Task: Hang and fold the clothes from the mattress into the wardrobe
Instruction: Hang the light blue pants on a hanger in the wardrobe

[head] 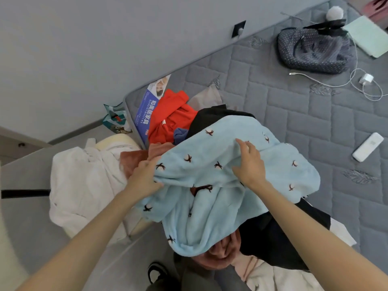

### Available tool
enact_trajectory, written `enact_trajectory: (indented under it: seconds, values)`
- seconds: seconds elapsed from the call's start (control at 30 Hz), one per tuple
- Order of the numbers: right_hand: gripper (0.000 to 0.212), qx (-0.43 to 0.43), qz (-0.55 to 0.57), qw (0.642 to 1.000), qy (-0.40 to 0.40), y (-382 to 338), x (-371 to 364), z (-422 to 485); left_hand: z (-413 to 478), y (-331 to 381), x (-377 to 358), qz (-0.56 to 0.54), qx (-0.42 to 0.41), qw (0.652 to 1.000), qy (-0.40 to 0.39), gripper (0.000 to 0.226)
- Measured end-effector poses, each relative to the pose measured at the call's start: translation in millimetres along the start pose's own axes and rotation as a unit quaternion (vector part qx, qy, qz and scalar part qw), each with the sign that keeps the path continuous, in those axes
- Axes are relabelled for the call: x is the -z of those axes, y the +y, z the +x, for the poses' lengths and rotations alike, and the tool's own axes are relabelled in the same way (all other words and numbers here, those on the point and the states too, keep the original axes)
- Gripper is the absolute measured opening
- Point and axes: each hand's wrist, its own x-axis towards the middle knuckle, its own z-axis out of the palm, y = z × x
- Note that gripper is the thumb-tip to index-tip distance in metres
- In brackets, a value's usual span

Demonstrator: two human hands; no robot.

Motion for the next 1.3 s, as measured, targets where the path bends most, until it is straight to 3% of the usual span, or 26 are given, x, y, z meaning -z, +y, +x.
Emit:
enact_trajectory:
  seconds: [0.07,0.17,0.3,0.4,0.5,0.57,0.63,0.73,0.8,0.93,1.03,1.1,1.17,1.23,1.3]
  values:
    - [0.08,-0.048,-0.071,0.996,-0.039,16.0,0.8,11.3,14.3,29.2,-10.8,0.043,-0.04,0.998,0.003,0.09]
    - [0.078,-0.144,-0.116,0.981,-0.054,43.5,0.6,21.6,33.8,76.5,-25.8,0.065,-0.102,0.993,0.015,0.085]
    - [0.076,-0.255,-0.019,0.962,-0.097,85.8,-5.2,9.6,58.1,125.3,-49.3,0.066,-0.187,0.979,0.054,0.077]
    - [0.06,-0.212,-0.019,0.975,-0.055,108.5,-13.8,-3.3,82.9,158.8,-69.5,0.104,-0.204,0.973,0.037,0.079]
    - [0.039,-0.158,-0.072,0.984,-0.029,126.5,-22.3,-3.4,104.3,182.1,-91.3,0.166,-0.16,0.973,0.019,0.083]
    - [0.022,-0.131,-0.126,0.983,-0.019,134.5,-27.8,1.2,114.3,188.4,-100.7,0.21,-0.15,0.964,0.055,0.072]
    - [0.017,-0.114,-0.134,0.984,0.001,138.5,-32.2,3.8,120.8,189.2,-101.7,0.185,-0.17,0.964,0.09,0.05]
    - [0.009,-0.11,0.034,0.992,0.06,129.5,-20.6,-4.1,117.7,183.1,-91.6,0.128,-0.221,0.96,0.114,0.03]
    - [0.006,-0.118,0.184,0.971,0.095,118.7,-4.4,-15.5,106.7,175.2,-82.8,0.117,-0.258,0.952,0.117,0.027]
    - [0.008,-0.081,0.292,0.945,0.121,83.3,17.1,-35.4,68.1,157.7,-56.0,0.084,-0.289,0.944,0.138,0.029]
    - [0.008,-0.074,0.361,0.927,0.067,42.5,11.1,-52.6,33.7,116.5,-31.7,0.109,-0.263,0.938,0.196,0.038]
    - [0.008,-0.061,0.375,0.925,-0.016,6.7,-3.1,-67.4,13.3,74.3,-22.9,0.164,-0.209,0.946,0.187,0.037]
    - [0.008,-0.028,0.327,0.935,-0.134,-26.8,-25.5,-80.0,-3.7,38.4,-20.7,0.253,-0.125,0.954,0.106,0.035]
    - [0.012,0.011,0.256,0.935,-0.244,-54.4,-45.4,-91.0,-16.4,20.2,-21.4,0.347,-0.006,0.938,0.002,0.032]
    - [0.018,0.03,0.216,0.941,-0.257,-67.8,-56.0,-97.6,-19.9,12.3,-24.5,0.395,0.056,0.914,-0.071,0.037]
